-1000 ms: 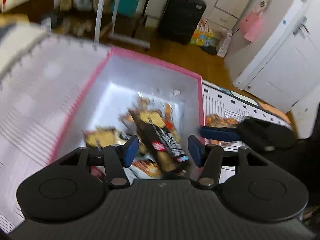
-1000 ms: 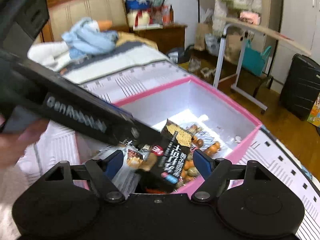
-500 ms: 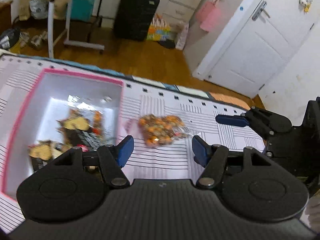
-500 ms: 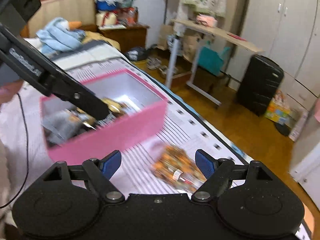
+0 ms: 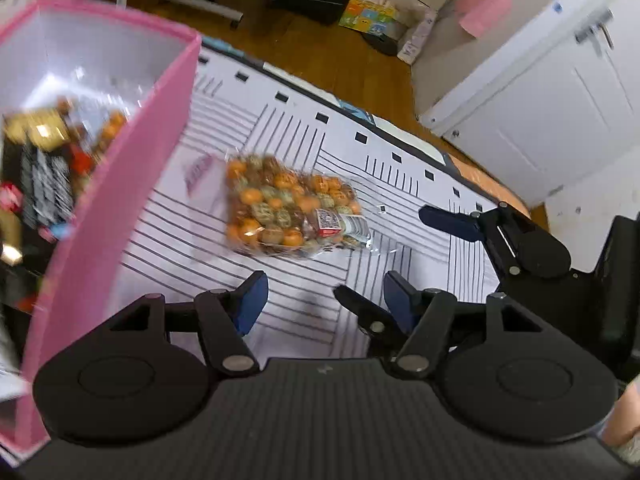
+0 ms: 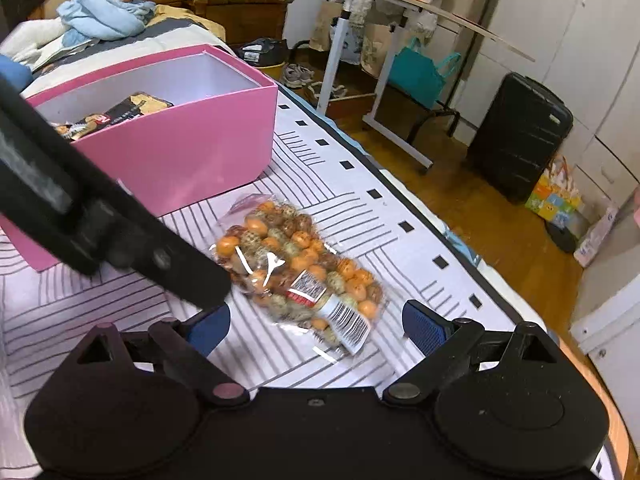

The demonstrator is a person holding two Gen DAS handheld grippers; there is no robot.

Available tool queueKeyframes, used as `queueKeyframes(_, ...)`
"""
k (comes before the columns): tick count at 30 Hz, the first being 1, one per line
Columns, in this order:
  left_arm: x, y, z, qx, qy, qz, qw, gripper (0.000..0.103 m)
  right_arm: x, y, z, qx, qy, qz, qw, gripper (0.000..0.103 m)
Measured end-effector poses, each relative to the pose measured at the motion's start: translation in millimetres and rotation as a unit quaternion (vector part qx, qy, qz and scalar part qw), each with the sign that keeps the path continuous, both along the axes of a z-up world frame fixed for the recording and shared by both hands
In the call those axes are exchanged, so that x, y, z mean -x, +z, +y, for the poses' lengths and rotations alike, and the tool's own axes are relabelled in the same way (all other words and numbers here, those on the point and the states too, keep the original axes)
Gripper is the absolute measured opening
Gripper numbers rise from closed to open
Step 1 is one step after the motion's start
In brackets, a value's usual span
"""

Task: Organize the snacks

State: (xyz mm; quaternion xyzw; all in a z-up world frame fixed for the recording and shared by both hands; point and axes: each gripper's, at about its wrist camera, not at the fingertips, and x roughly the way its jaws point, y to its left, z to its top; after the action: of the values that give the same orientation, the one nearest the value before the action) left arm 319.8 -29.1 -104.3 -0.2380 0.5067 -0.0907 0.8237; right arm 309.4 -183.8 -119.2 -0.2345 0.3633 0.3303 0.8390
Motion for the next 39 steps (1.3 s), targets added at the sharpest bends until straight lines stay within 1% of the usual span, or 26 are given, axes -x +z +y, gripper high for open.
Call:
queueKeyframes(1, -0.8, -7.3, -1.2, 0.007, 0.017, 0.003, 0.9998, 0.059, -3.1, -3.1, 1.2, 0.000, 0.006, -0.001, 1.000, 0.095)
queueKeyframes(4, -4.3, -23.2, -5.0, 0.017, 0.045, 0.000, 0.9988, 0.057, -9.2, -15.5, 1.9, -0.002, 0.004, 0.004, 1.000, 0.094)
queueKeyframes(6, -7.8, -33.3, -4.1, 0.022, 0.060, 0.001, 0.9980, 0.056, -10.8, -23.7, 3.8, -0.004, 0.014, 0.010, 1.000, 0.094)
queueKeyframes(8, -12.5, -43.0, 1.0, 0.034, 0.077, 0.005, 0.9964, 0.056, -12.2, -29.1, 9.1, 0.010, 0.026, 0.010, 1.000, 0.094)
queueKeyframes(10, -15.3, -50.5, 7.5, 0.048, 0.093, 0.007, 0.9945, 0.055, -17.2, -35.0, 15.3, 0.028, 0.038, 0.000, 0.999, 0.095)
queueKeyframes(11, -16.6, -53.8, 10.4, 0.055, 0.097, 0.012, 0.9937, 0.055, -19.9, -37.5, 17.8, 0.036, 0.037, -0.006, 0.999, 0.095)
queueKeyframes(13, -22.7, -62.3, 14.9, 0.082, 0.091, 0.034, 0.9919, 0.055, -27.9, -44.2, 23.0, 0.053, 0.044, -0.008, 0.998, 0.100)
queueKeyframes(14, -25.5, -66.3, 16.3, 0.093, 0.090, 0.041, 0.9908, 0.054, -30.6, -45.2, 23.3, 0.050, 0.052, -0.007, 0.997, 0.103)
queueKeyframes(15, -27.6, -69.7, 18.0, 0.101, 0.092, 0.047, 0.9895, 0.054, -33.8, -45.9, 24.1, 0.048, 0.059, -0.005, 0.997, 0.103)
queueKeyframes(17, -29.6, -74.0, 20.3, 0.103, 0.101, 0.044, 0.9886, 0.053, -39.4, -45.8, 25.6, 0.046, 0.068, 0.004, 0.997, 0.103)
queueKeyframes(18, -30.5, -75.9, 21.2, 0.104, 0.105, 0.044, 0.9881, 0.052, -42.2, -46.0, 26.7, 0.047, 0.074, 0.010, 0.996, 0.103)
queueKeyframes(22, -32.3, -84.3, 24.6, 0.117, 0.120, 0.045, 0.9848, 0.049, -55.5, -44.1, 32.9, 0.064, 0.125, 0.037, 0.989, 0.103)
queueKeyframes(24, -33.9, -87.3, 24.1, 0.117, 0.124, 0.045, 0.9844, 0.047, -69.2, -44.1, 40.1, 0.073, 0.149, 0.069, 0.984, 0.103)
queueKeyframes(25, -34.5, -89.2, 24.4, 0.119, 0.128, 0.047, 0.9836, 0.042, -75.5, -44.4, 43.3, 0.074, 0.150, 0.088, 0.982, 0.103)
queueKeyframes(27, -35.4, -91.3, 23.7, 0.121, 0.128, 0.047, 0.9833, 0.039, -83.3, -46.5, 47.1, 0.072, 0.149, 0.110, 0.980, 0.103)
queueKeyframes(29, -34.2, -90.5, 25.7, 0.116, 0.135, 0.038, 0.9833, 0.039, -83.1, -47.5, 45.8, 0.064, 0.157, 0.107, 0.980, 0.103)
queueKeyframes(33, -36.1, -93.7, 29.3, 0.119, 0.138, 0.039, 0.9824, 0.040, -76.3, -49.4, 38.2, 0.043, 0.143, 0.093, 0.984, 0.103)
queueKeyframes(36, -34.6, -92.8, 27.5, 0.119, 0.136, 0.034, 0.9830, 0.039, -73.4, -48.7, 36.3, 0.040, 0.144, 0.084, 0.985, 0.103)
queueKeyframes(39, -32.8, -92.7, 25.8, 0.116, 0.133, 0.031, 0.9838, 0.039, -77.1, -48.6, 39.8, 0.047, 0.149, 0.089, 0.984, 0.103)
